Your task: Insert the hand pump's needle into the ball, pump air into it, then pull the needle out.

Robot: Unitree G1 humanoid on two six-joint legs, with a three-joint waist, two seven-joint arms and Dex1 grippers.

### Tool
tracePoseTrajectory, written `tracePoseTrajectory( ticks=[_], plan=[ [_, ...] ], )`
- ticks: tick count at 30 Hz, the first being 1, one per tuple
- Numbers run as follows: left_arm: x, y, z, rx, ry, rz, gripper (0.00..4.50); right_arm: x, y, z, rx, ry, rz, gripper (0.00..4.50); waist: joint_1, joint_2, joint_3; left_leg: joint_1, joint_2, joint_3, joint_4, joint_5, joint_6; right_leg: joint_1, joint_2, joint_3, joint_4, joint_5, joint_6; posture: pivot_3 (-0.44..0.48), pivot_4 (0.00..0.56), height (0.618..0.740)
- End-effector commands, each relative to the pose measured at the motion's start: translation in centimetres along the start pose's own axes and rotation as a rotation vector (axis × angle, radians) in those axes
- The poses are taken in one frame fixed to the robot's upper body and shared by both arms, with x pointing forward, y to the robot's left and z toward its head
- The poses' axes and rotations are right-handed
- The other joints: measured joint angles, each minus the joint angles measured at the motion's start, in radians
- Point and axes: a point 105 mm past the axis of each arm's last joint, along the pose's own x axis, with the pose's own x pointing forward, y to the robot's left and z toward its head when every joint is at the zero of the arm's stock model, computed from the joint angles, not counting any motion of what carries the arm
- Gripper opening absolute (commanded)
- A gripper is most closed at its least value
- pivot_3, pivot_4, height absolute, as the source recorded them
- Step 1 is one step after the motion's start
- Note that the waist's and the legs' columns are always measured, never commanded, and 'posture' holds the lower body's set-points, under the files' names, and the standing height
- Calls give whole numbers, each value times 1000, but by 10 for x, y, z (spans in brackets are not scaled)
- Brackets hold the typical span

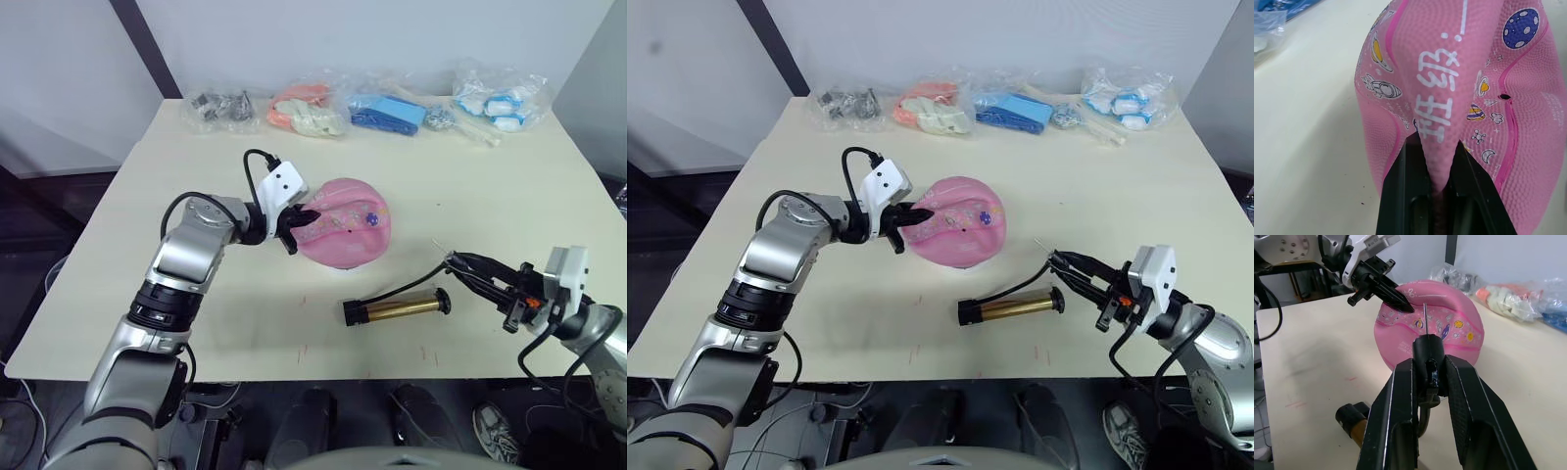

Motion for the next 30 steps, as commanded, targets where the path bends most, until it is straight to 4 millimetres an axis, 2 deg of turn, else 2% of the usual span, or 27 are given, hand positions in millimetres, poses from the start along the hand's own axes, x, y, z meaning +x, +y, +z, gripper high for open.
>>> tracePoseTrajectory(
  ticks=[1, 9, 13, 21, 30],
  plan=[
    [-7, 10, 21, 23, -56, 77, 60, 7, 3, 9, 32, 20, 6, 294, 2, 0, 0, 0, 0, 0, 0, 0, 0, 0, 0, 0, 0, 0, 0, 0, 150, 736],
    [-5, -1, 22, 10, -59, 87, 60, 24, 4, 11, 63, 204, 33, 294, 0, 0, 0, -2, 0, 0, 1, 0, 0, -2, 0, 0, 0, 0, 0, 0, 150, 736],
    [-4, -7, 24, 16, -62, 84, 60, 39, 4, 22, 109, 245, 78, 294, -1, -2, 1, -3, 0, 0, 1, 0, 0, -3, 0, 0, 0, 0, 0, 0, 150, 736],
    [-2, -13, 22, 26, -56, 104, 60, 61, -7, 20, 219, 390, 63, 294, 2, -2, 1, -6, 0, 0, 1, 0, 0, -6, -1, 0, 0, 0, 0, 0, 150, 736],
    [1, -18, 19, 20, -50, 117, 60, 75, -5, 23, 316, 497, 96, 294, 1, -2, 1, -8, 0, 0, 1, 0, 0, -9, -1, 0, 1, 1, 0, 0, 150, 736]
  ],
)
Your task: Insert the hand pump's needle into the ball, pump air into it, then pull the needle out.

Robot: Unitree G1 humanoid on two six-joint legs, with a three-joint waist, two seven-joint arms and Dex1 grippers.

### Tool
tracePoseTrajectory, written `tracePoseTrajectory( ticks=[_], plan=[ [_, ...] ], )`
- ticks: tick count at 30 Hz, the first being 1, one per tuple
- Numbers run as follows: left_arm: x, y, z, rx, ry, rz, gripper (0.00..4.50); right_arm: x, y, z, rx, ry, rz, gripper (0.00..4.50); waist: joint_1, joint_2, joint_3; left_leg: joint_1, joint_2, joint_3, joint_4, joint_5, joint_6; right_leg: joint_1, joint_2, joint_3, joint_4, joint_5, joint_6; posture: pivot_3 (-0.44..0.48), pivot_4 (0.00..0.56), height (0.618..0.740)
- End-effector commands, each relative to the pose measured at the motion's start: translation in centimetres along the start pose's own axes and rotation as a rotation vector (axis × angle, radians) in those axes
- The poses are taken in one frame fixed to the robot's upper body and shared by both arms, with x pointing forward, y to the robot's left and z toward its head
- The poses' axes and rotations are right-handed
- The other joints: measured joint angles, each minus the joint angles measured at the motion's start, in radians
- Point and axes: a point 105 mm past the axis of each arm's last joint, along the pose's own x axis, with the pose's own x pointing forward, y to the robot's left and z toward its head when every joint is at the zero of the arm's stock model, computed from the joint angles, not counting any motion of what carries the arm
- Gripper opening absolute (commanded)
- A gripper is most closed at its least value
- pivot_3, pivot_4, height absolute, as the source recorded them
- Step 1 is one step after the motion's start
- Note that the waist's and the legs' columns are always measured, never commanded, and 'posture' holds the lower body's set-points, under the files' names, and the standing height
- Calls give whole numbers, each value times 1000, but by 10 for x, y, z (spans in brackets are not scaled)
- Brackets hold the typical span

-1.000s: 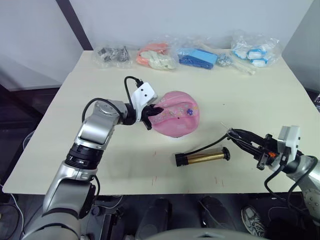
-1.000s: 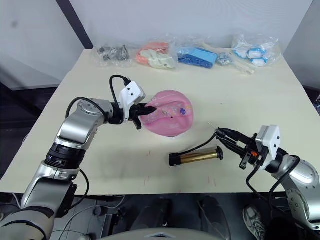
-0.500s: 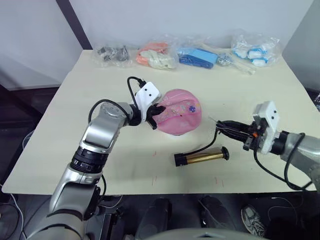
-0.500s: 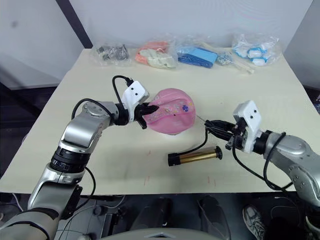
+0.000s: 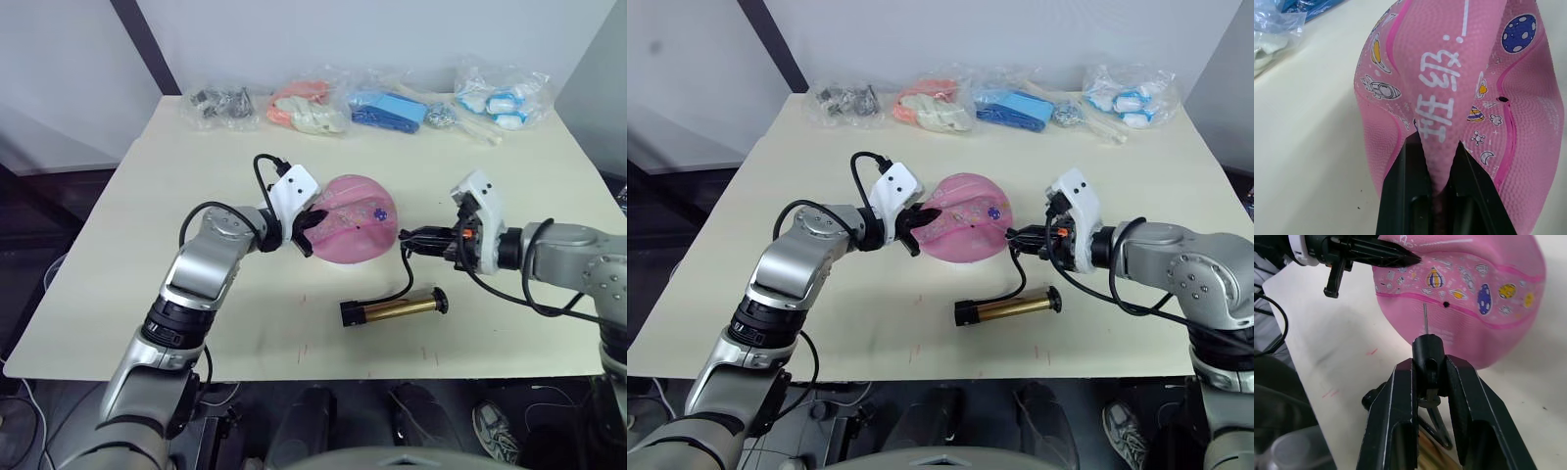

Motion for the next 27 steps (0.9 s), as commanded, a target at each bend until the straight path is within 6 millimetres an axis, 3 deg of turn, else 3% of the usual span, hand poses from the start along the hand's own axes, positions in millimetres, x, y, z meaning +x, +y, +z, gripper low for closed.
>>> tracePoseTrajectory(
  ticks=[1, 7, 13, 27],
  plan=[
    [-4, 0, 12, 28, -41, 21, 60, 2, 7, 6, 5, 48, 33, 294, 0, 0, 0, 0, 0, 0, 0, 0, 0, 0, 0, 0, 0, 0, 0, 0, 150, 736],
    [-2, -2, 10, 24, -42, 23, 60, 10, 1, 9, 40, 226, 21, 294, -1, 0, 0, -5, 0, 0, 2, 1, -1, -5, 0, 0, 1, 2, -1, 0, 150, 736],
    [0, -5, 10, 28, -49, 19, 60, 17, -2, 30, 68, 259, 41, 294, 0, 0, 0, -8, 0, 0, 2, 2, -4, -7, 0, 0, 1, 2, 0, 0, 150, 736],
    [3, -7, 9, 23, -53, 25, 60, 43, -6, 44, 135, 360, 18, 294, 0, 0, 0, -9, -1, 0, 2, 3, -4, -8, 0, 0, 2, 3, 0, 0, 150, 736]
  ],
)
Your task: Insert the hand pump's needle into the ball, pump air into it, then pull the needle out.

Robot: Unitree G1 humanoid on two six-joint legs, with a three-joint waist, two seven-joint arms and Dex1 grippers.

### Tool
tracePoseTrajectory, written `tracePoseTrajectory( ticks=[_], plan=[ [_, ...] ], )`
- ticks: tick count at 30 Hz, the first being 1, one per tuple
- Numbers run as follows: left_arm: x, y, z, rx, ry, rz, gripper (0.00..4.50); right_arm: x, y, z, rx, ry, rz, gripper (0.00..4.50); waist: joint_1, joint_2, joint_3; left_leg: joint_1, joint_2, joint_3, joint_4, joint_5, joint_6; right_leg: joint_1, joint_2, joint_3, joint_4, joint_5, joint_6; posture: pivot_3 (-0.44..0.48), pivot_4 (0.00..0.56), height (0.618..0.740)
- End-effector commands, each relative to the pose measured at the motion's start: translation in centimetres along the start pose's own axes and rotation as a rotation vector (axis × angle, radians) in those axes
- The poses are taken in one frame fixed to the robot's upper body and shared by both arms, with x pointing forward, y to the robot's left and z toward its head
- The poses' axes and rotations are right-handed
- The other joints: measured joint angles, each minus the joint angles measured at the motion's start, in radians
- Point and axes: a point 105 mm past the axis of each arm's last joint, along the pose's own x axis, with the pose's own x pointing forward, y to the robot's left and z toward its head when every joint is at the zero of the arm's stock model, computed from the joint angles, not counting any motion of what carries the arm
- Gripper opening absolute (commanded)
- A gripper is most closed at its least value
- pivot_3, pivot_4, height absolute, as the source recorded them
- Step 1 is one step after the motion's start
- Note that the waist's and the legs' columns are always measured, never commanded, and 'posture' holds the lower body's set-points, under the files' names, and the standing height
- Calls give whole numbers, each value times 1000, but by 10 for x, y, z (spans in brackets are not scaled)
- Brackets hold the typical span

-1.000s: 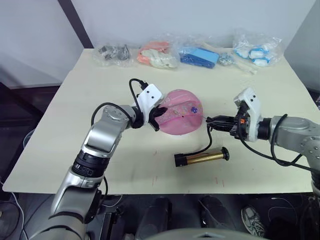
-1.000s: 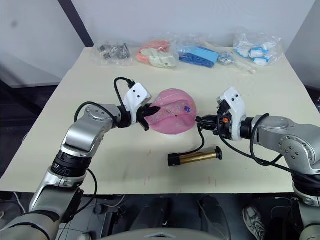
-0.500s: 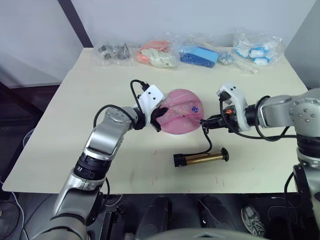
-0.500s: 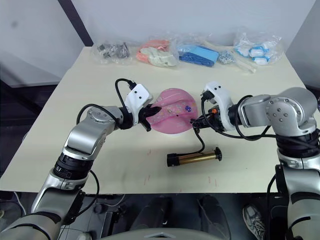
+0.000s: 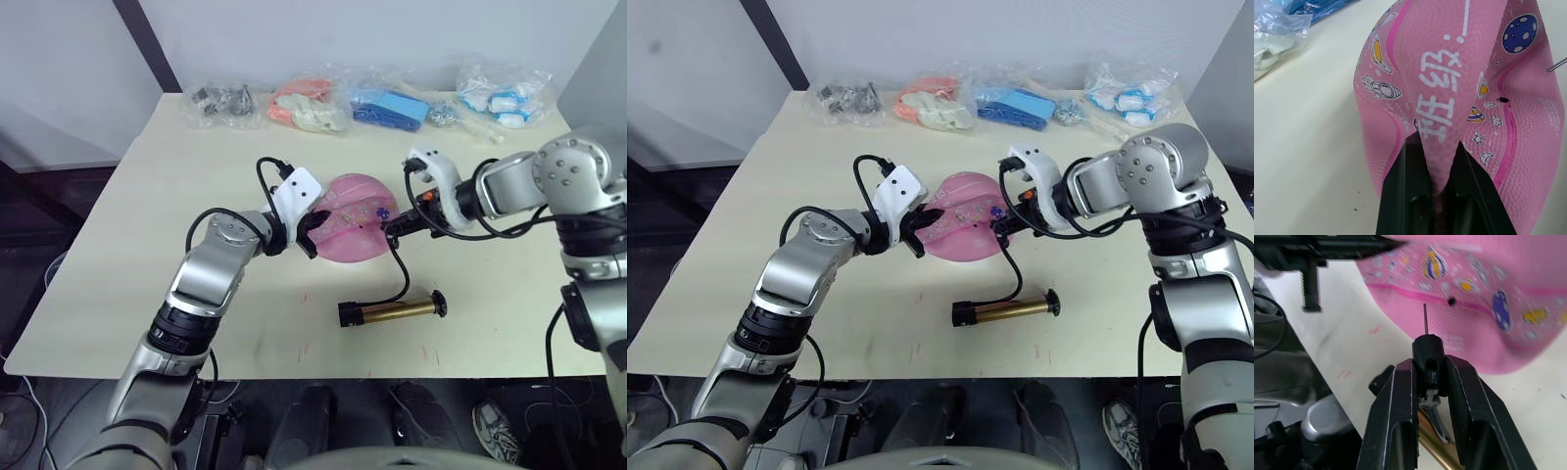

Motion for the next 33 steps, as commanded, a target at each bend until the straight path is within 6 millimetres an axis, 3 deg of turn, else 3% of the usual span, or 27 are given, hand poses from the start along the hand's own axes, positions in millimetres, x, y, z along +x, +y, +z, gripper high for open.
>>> tracePoseTrajectory(
  ticks=[1, 33],
  plan=[
    [0, -2, 7, 24, -28, 4, 60, 1, 5, 3, -1, 25, 18, 294, 0, 0, 0, 0, 0, 0, 0, 0, 0, 0, 0, 0, 0, 0, 0, 0, 150, 736],
    [-1, -4, 6, 13, -24, 0, 60, 14, -7, 9, 86, 26, -46, 294, -3, 0, 0, 0, 0, 0, 0, 0, 0, -1, 0, 0, 1, 0, 0, 0, 150, 736]
  ],
)
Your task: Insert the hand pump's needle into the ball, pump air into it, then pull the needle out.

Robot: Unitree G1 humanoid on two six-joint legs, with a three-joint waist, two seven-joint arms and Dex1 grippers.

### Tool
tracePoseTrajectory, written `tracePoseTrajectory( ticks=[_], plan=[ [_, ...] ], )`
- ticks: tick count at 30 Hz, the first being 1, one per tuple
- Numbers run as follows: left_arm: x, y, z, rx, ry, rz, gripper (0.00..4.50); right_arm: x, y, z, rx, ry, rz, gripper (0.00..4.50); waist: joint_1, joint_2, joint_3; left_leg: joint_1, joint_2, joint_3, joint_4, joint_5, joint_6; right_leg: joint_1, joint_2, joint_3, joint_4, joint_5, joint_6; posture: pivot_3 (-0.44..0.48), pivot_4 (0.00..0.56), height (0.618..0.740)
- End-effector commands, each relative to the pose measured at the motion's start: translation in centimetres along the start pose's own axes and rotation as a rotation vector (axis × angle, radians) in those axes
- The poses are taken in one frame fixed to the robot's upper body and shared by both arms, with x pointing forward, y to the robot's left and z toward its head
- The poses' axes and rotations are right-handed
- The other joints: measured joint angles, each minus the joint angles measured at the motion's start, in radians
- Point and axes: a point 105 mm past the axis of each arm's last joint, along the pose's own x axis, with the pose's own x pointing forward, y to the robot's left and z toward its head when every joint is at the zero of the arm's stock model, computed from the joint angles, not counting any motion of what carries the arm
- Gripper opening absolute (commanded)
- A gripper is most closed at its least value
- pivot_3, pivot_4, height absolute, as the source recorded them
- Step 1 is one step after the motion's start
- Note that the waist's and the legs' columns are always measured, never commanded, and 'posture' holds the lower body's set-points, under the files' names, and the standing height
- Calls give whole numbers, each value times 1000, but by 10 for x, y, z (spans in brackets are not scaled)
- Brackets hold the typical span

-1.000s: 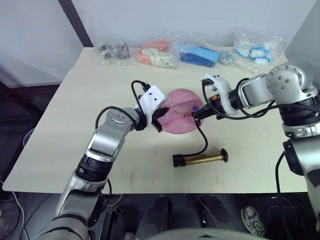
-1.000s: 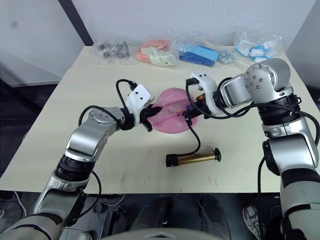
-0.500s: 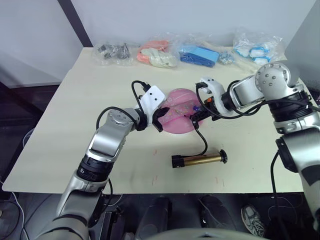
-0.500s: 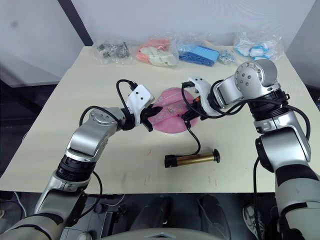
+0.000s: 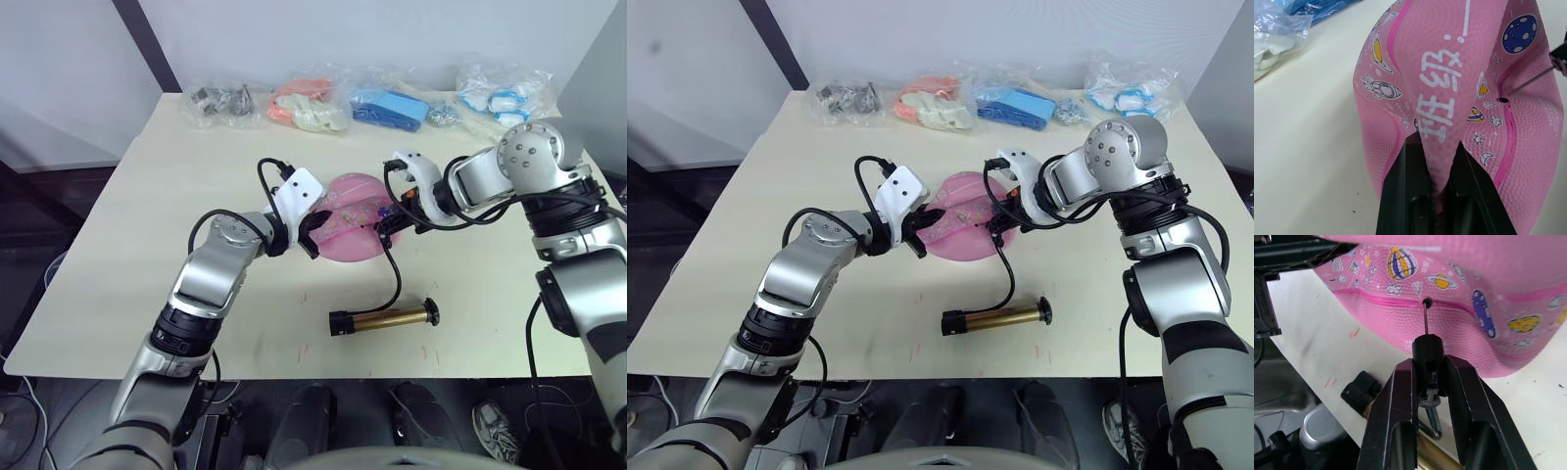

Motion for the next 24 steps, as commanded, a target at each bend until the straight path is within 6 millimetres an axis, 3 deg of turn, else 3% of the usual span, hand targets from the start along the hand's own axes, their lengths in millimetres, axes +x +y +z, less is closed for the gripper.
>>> tracePoseTrajectory(
  ticks=[1, 24],
  plan=[
    [-1, -3, 6, 19, -21, -5, 60, -3, 8, 5, -14, -25, 34, 294, 0, 0, 0, 0, 0, 0, 0, 0, 0, 0, 0, 0, 0, 0, 0, 0, 150, 736],
    [-1, -6, 5, 13, -21, -15, 60, 4, 7, 1, -14, -13, 24, 294, -1, 0, 0, 0, 0, 0, 0, 0, 0, 0, 0, 0, 0, 0, 0, 0, 150, 736]
  ],
)
